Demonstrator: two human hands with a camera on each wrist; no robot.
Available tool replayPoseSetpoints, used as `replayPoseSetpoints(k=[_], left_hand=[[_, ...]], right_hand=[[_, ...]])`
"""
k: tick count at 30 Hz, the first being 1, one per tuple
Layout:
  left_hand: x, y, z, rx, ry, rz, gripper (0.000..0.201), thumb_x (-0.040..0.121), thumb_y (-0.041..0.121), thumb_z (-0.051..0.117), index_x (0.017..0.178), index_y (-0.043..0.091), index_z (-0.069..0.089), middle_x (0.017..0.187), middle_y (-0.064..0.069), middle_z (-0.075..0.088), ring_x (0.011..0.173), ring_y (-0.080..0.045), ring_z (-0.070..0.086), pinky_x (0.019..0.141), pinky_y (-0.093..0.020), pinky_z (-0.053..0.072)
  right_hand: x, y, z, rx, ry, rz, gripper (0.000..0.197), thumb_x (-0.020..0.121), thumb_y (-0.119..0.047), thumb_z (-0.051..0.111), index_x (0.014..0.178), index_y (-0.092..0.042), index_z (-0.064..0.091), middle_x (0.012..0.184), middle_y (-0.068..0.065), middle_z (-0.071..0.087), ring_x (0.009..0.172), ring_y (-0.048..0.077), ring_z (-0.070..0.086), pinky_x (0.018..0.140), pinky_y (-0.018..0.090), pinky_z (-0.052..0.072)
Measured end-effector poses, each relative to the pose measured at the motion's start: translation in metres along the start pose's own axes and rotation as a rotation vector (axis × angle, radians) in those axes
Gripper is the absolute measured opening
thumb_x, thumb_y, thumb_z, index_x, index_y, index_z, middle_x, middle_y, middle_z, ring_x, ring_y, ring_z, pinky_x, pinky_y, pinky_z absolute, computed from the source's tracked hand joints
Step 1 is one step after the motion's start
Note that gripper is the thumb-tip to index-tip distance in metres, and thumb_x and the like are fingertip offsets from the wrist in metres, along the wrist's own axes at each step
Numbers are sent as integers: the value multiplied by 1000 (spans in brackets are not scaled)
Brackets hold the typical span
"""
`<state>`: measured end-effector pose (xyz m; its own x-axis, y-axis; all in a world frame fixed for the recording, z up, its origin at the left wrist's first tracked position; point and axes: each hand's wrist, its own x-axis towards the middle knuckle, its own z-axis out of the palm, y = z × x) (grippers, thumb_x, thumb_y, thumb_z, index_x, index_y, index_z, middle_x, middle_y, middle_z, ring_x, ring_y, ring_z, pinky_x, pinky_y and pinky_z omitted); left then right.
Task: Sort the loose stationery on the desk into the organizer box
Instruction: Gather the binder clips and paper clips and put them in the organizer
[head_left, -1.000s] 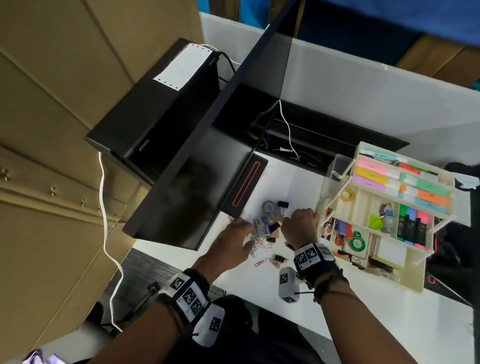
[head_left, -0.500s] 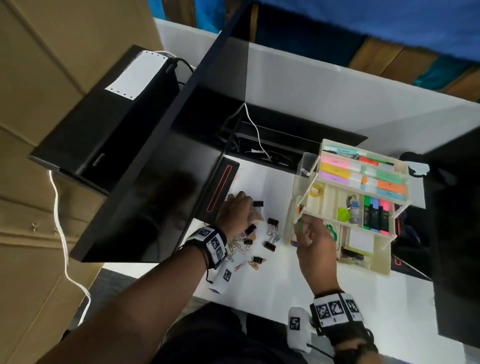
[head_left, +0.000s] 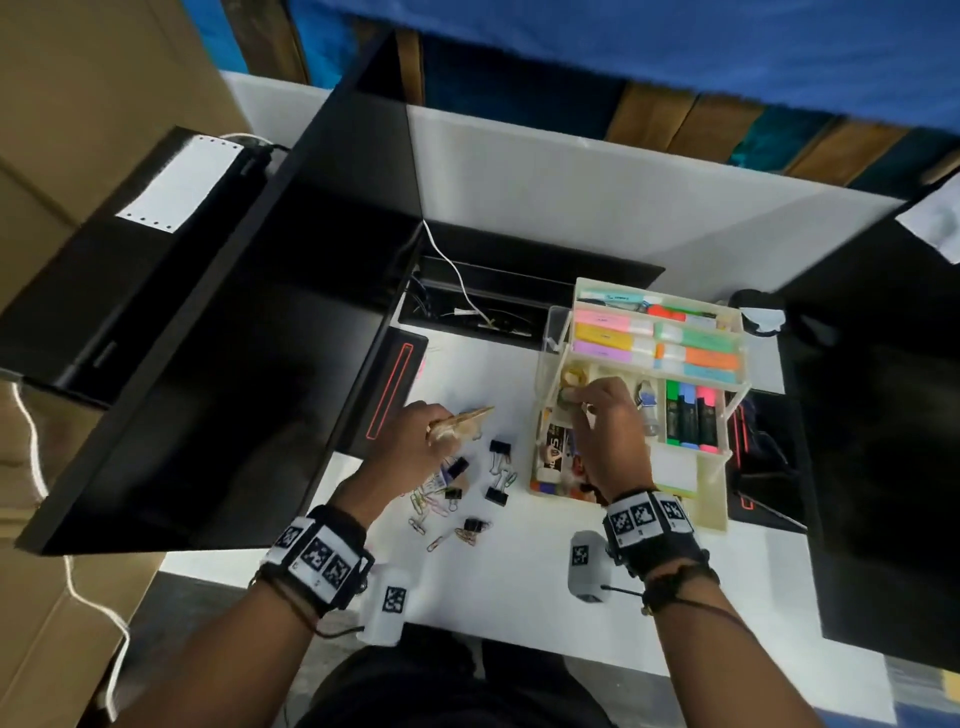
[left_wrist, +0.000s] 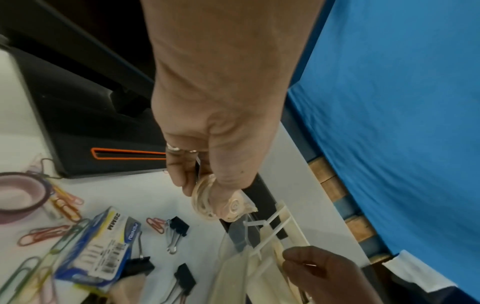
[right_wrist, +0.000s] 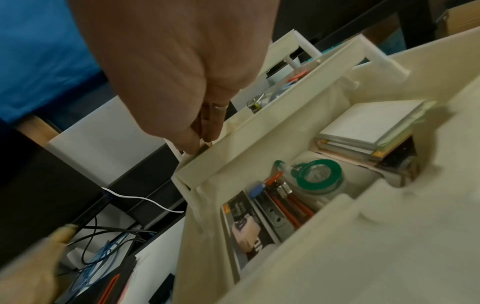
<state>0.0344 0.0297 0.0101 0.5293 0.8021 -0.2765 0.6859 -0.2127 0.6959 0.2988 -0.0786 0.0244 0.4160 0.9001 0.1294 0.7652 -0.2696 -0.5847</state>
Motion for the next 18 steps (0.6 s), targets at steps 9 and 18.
replayPoseSetpoints(k=[9,18], left_hand=[[-54,9,3,-257,-64,-102,20,89,35,80,106,32,70,93,12,70,80,-15,69,69,-30,54],[-65,28,28,-581,17,-269,39,78,41,88,96,24,58,98,-6,72,73,-26,73,74,-47,61]], right_hand=[[20,6,2,-49,-20,-11,12,92,-7,67,85,-12,75,92,3,64,85,21,59,77,36,54],[13,12,-1,-163,-100,-108,29,91,0,54,109,-12,74,101,4,69,92,28,57,80,48,52]])
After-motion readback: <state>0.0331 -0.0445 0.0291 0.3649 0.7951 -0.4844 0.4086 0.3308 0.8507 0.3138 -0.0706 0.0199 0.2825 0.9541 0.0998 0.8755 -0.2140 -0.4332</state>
